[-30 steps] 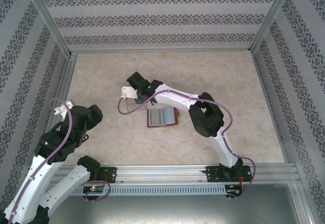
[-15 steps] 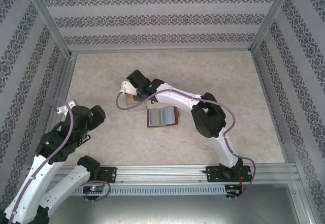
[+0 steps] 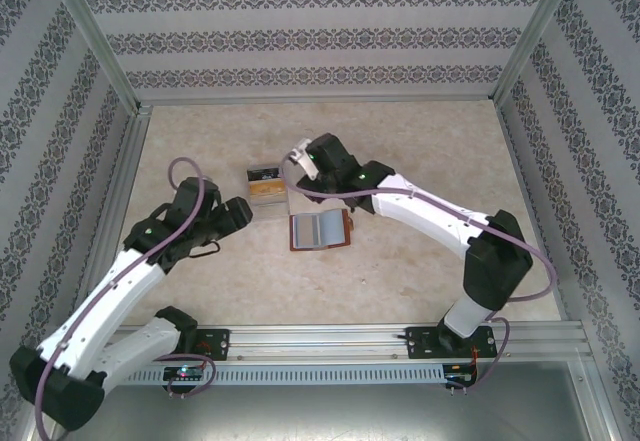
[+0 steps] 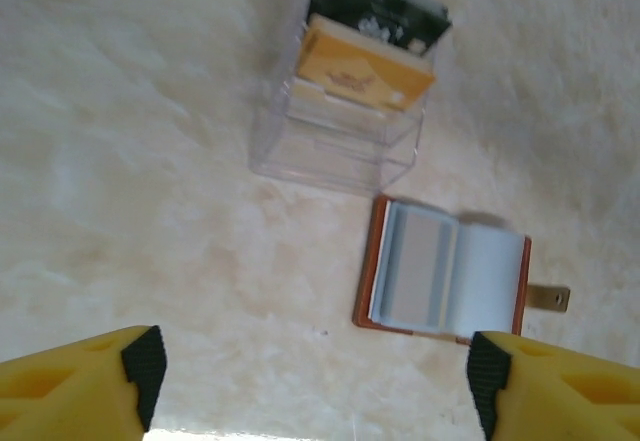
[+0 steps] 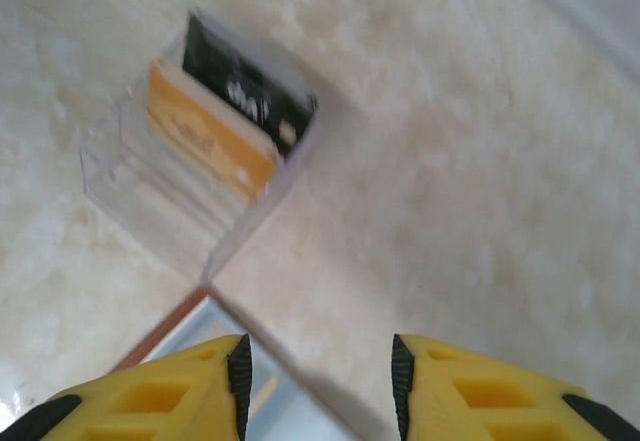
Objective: Take the credit cards out of the card holder
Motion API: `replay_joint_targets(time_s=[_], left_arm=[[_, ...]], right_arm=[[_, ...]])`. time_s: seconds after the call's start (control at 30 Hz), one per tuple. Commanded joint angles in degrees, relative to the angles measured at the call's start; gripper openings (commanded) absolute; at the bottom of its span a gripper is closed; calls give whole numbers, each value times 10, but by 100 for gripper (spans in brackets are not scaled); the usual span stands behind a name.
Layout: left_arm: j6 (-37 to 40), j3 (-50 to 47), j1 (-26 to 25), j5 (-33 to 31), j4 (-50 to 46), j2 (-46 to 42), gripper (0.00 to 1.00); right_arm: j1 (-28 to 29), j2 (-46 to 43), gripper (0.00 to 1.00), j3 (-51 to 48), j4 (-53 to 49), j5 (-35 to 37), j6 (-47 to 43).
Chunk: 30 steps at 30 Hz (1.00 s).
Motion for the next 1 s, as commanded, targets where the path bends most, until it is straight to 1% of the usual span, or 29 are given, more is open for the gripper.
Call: replay_joint_targets(time_s=[0.0, 0.07, 0.13, 0.2, 0.33, 0.4, 0.53, 0.6, 0.77, 0.83, 0.97], left_arm=[[-9, -12, -12, 68, 85, 36, 76], [-11, -10, -29, 70, 99, 64, 74], [-11, -8, -44, 72, 116, 93, 72], [-14, -7, -57, 75, 128, 119, 71], [-16, -5, -79, 81, 153, 166, 71], [-18, -6, -87, 86, 165, 184, 71], [-18, -6, -96, 98, 193, 220, 68], [-17, -4, -99, 105, 204, 237, 62], [-18, 2, -102, 125, 232, 280, 59], [-18, 5, -102, 131, 242, 296, 55], [-15, 12, -102, 145, 263, 329, 48]], right_arm=[[-6, -30, 42, -69, -16, -34, 127], [-10, -38, 42, -100, -18, -42, 159], [-16, -42, 38, -134, -20, -44, 185], [-25, -44, 37, -157, -18, -43, 210], [-54, -43, 36, -199, -8, -71, 263], [-63, -40, 35, -214, -4, -74, 283], [-73, -28, 34, -228, 10, -91, 298], [-73, -20, 33, -229, 16, -95, 301], [-76, 0, 30, -230, 36, -105, 315], [-76, 10, 26, -229, 36, -105, 317], [-76, 29, 24, -232, 37, -99, 321]])
